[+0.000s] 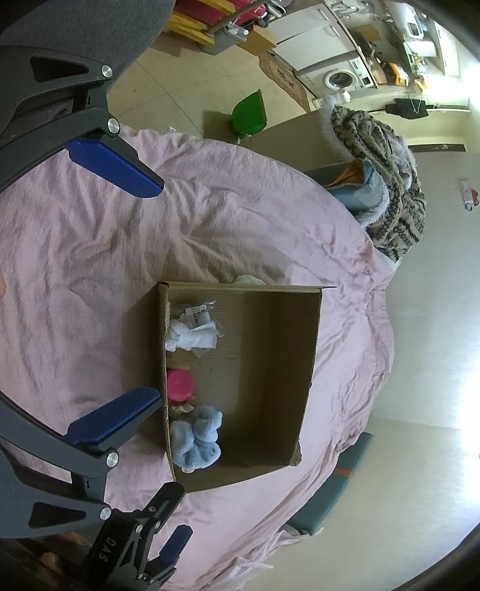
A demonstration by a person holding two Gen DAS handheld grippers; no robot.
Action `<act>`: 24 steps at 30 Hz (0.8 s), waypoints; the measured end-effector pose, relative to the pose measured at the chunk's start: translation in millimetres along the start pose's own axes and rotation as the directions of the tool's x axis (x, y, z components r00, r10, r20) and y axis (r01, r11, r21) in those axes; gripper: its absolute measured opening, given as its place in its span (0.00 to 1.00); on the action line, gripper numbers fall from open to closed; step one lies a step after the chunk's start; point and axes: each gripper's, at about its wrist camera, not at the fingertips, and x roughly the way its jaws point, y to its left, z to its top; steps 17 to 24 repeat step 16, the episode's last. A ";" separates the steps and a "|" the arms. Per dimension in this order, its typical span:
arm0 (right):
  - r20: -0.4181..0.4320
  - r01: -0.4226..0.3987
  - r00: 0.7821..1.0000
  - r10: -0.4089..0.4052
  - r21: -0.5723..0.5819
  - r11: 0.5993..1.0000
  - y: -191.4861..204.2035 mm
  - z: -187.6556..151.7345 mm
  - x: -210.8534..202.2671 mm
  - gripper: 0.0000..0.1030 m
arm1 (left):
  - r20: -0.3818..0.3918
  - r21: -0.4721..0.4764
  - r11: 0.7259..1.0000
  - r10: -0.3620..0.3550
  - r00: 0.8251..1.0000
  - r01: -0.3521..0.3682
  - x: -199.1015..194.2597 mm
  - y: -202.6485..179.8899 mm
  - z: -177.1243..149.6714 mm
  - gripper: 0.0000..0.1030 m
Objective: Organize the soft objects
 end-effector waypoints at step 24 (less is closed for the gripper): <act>0.002 0.001 1.000 -0.001 -0.009 1.000 -1.9 -0.8 2.7 1.00 | -0.013 0.005 1.000 0.000 1.000 0.001 3.5 -1.5 -1.6 1.00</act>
